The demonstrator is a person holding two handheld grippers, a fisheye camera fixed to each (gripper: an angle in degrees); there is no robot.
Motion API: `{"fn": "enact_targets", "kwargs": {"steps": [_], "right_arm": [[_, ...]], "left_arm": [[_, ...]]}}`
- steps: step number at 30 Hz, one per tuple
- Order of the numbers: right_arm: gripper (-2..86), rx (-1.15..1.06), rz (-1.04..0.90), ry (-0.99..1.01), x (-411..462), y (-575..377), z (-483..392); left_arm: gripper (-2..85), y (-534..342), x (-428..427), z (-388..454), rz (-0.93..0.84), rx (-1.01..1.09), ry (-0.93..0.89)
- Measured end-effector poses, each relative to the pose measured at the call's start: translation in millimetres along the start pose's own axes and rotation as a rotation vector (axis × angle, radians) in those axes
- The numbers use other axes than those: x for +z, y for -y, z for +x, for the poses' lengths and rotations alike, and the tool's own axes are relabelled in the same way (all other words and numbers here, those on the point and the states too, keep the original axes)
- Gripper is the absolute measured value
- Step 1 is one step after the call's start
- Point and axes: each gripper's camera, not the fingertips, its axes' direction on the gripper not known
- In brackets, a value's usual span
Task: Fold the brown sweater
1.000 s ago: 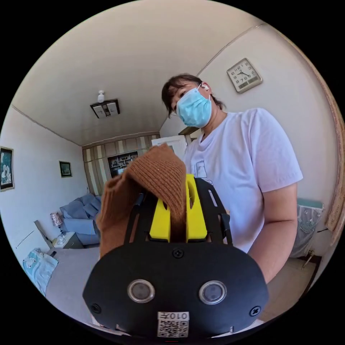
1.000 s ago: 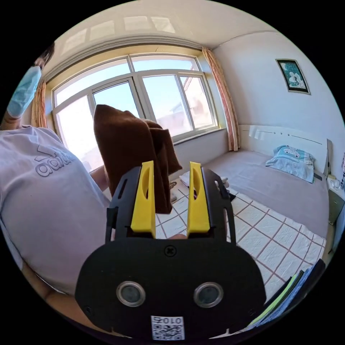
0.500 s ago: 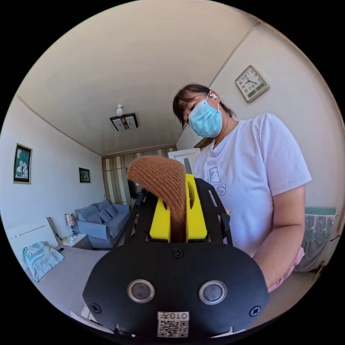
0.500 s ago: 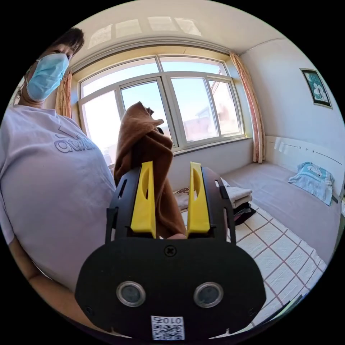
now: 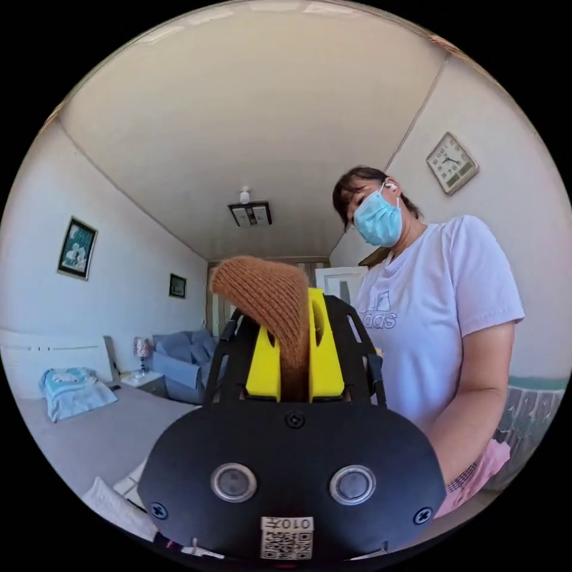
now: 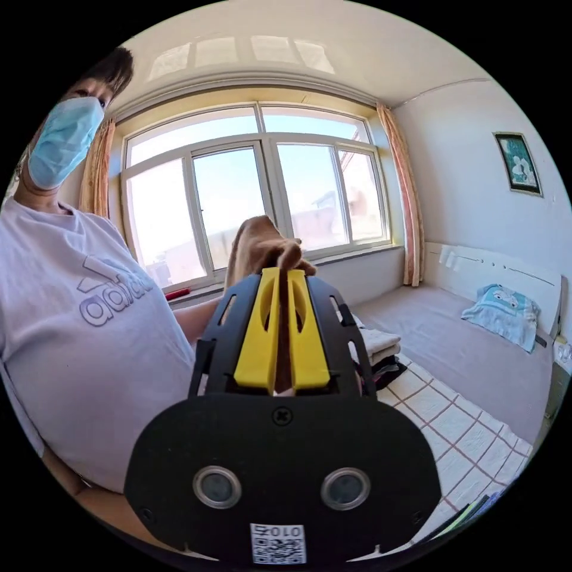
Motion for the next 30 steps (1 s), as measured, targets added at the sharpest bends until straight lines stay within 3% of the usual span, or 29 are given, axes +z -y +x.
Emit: {"fn": "enact_targets", "kwargs": {"steps": [3, 8, 10, 12, 16, 18, 23, 26, 30], "right_arm": [[3.7, -0.075, 0.04, -0.039, -40, 34, -3], [3.7, -0.2, 0.029, -0.12, -68, 83, -30], [3.8, -0.179, 0.029, -0.158, -75, 95, -29], [3.8, -0.158, 0.03, -0.2, -82, 110, -25], [3.8, -0.14, -0.019, -0.304, -77, 134, -26], [3.8, -0.142, -0.052, -0.39, -65, 149, -34], [3.8, -0.221, -0.034, -0.508, -56, 174, -59], [3.9, -0.262, -0.014, -0.485, -64, 186, -70], [4.0, -0.285, 0.058, -0.288, -99, 194, -80]], "left_arm": [[11.5, -45, -18, -29, -0.129, -0.186, 0.154], [9.9, -178, -59, -82, -0.289, -0.7, 0.331], [9.5, -206, -62, -83, -0.297, -0.772, 0.372], [9.5, -219, -58, -81, -0.282, -0.763, 0.382], [10.8, -236, -45, -96, -0.42, -0.823, 0.478], [12.2, -231, -31, -96, -0.418, -0.765, 0.433], [16.3, -247, 60, -87, -0.657, -0.611, 0.29], [17.2, -267, 72, -88, -0.625, -0.602, 0.288], [17.6, -276, 65, -96, -0.585, -0.609, 0.334]]}}
